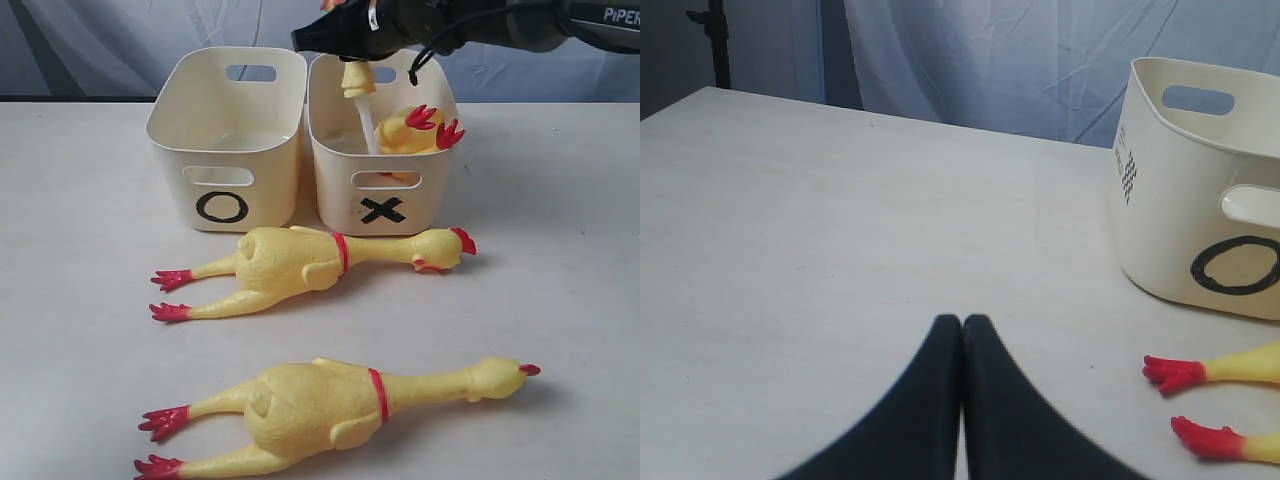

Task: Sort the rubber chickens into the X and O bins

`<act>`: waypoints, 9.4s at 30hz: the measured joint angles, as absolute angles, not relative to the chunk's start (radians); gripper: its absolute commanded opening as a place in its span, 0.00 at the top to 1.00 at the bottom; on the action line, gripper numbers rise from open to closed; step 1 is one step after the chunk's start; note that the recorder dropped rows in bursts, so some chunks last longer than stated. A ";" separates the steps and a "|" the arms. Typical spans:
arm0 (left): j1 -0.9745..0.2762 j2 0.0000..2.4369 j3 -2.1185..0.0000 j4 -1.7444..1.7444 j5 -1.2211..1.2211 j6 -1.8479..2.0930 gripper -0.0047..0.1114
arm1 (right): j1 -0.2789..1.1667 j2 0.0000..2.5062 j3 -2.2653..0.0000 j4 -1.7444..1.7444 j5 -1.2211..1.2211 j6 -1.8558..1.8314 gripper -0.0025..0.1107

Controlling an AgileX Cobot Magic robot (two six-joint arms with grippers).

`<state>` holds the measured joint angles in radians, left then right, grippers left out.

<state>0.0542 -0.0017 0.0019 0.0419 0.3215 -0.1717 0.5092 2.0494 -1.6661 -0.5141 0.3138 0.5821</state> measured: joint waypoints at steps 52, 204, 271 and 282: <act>0.054 -0.002 0.002 0.042 0.322 -0.172 0.96 | 0.979 1.970 -1.129 0.190 0.783 -0.828 0.93; 0.054 -0.002 0.002 0.042 0.322 -0.172 0.96 | 0.847 2.390 -2.501 0.071 0.173 -0.775 0.99; 0.054 -0.002 0.002 0.042 0.322 -0.172 0.96 | 0.911 2.150 -2.046 0.504 1.214 -0.547 0.99; 0.054 -0.002 0.002 0.042 0.322 -0.172 0.96 | 1.118 1.843 -1.599 0.135 1.219 -0.291 0.99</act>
<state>0.0542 -0.0017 0.0019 0.0419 0.3215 -0.1717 1.1179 1.8428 -1.5990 0.1347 1.2193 -0.2907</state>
